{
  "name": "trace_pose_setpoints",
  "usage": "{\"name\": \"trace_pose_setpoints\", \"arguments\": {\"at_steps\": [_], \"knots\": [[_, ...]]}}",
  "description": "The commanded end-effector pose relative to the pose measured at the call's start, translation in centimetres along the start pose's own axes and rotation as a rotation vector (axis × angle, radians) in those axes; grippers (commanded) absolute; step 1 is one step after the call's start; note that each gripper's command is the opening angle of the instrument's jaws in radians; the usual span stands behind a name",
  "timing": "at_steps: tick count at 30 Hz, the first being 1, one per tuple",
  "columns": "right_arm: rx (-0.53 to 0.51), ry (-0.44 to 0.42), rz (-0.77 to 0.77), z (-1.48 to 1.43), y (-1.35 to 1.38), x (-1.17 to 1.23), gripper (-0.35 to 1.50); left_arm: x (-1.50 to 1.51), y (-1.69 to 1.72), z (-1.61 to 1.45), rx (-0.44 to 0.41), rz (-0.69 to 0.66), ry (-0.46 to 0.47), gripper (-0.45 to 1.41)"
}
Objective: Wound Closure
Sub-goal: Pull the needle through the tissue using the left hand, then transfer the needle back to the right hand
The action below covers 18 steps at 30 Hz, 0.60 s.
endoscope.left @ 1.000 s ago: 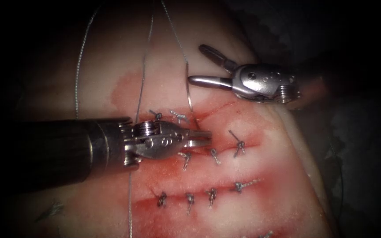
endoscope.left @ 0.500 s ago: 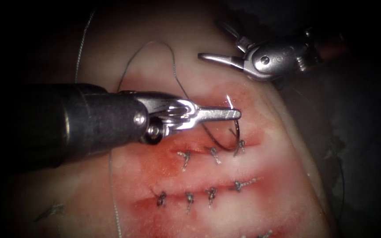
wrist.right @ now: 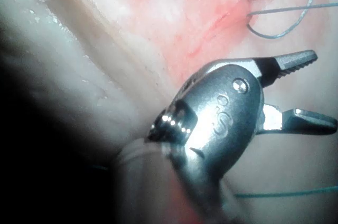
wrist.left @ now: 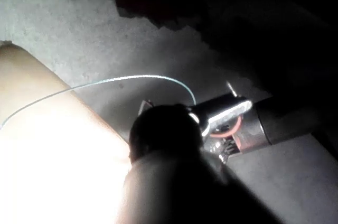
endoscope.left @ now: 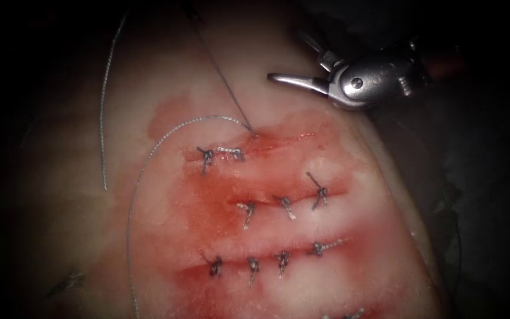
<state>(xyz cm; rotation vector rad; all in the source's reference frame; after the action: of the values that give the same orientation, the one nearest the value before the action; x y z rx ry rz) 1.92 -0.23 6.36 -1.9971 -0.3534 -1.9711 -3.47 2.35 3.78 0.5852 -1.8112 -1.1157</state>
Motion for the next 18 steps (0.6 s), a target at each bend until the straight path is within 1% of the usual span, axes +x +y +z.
{"name": "trace_pose_setpoints", "arguments": {"at_steps": [1,2,3,4,5,6,7,8,9,10,11,12,13,14,15,16,17,18], "knots": [[0.011,-0.003,0.004,0.05,0.0,0.02,1.4,-0.14,-0.02,0.06,0.003,0.039,0.0,-0.45],[0.022,-0.009,0.008,0.05,-0.02,-0.02,1.4,-0.26,-0.12,0.05,0.0,0.115,-0.002,-0.45],[0.022,-0.009,0.008,0.05,-0.02,-0.02,1.4,-0.26,-0.12,0.05,0.0,0.115,-0.002,-0.45],[0.029,-0.011,0.01,0.05,-0.03,-0.03,1.4,-0.3,-0.17,0.06,-0.002,0.147,-0.001,-0.45],[0.047,-0.021,0.018,0.05,-0.04,-0.06,1.4,-0.28,-0.2,0.08,-0.006,0.214,-0.003,-0.45],[0.047,-0.021,0.018,0.05,-0.04,-0.06,1.4,-0.28,-0.2,0.08,-0.006,0.214,-0.003,-0.45],[0.059,-0.028,0.03,0.05,-0.04,-0.07,1.4,-0.24,-0.21,0.11,-0.008,0.277,-0.005,-0.45],[0.081,-0.036,0.065,0.05,-0.03,-0.08,1.4,-0.13,-0.2,0.16,-0.013,0.364,-0.011,-0.45],[0.09,-0.039,0.076,0.05,-0.02,-0.09,1.38,-0.02,-0.17,0.2,-0.02,0.452,0.007,-0.45],[0.109,-0.04,0.117,0.04,-0.01,-0.1,1.38,0.07,-0.14,0.24,-0.025,0.498,0.031,-0.45],[0.147,-0.015,0.206,0.03,0.04,-0.1,1.35,0.41,-0.05,0.31,-0.041,0.657,0.166,-0.45],[0.173,0.09,0.528,0.0,0.18,-0.06,1.25,0.78,0.04,0.37,-0.041,0.743,0.334,-0.45],[0.204,0.056,0.685,-0.02,0.23,-0.1,1.18,0.99,0.1,0.39,-0.034,0.799,0.411,-0.45],[0.247,0.005,0.784,-0.04,0.25,-0.17,1.11,1.25,0.19,0.41,-0.006,0.859,0.495,-0.45],[0.289,-0.039,0.844,-0.07,0.26,-0.23,1.03,1.43,0.25,0.41,0.023,0.895,0.538,-0.45],[0.339,-0.083,0.891,-0.13,0.25,-0.32,0.99,1.61,0.32,0.4,0.051,0.944,0.565,-0.45],[0.359,-0.092,0.903,-0.16,0.24,-0.37,1.01,1.83,0.39,0.38,0.084,0.99,0.592,-0.45],[0.394,-0.091,0.917,-0.23,0.21,-0.45,1.11,2.07,0.48,0.34,0.11,1.021,0.646,-0.45]]}}
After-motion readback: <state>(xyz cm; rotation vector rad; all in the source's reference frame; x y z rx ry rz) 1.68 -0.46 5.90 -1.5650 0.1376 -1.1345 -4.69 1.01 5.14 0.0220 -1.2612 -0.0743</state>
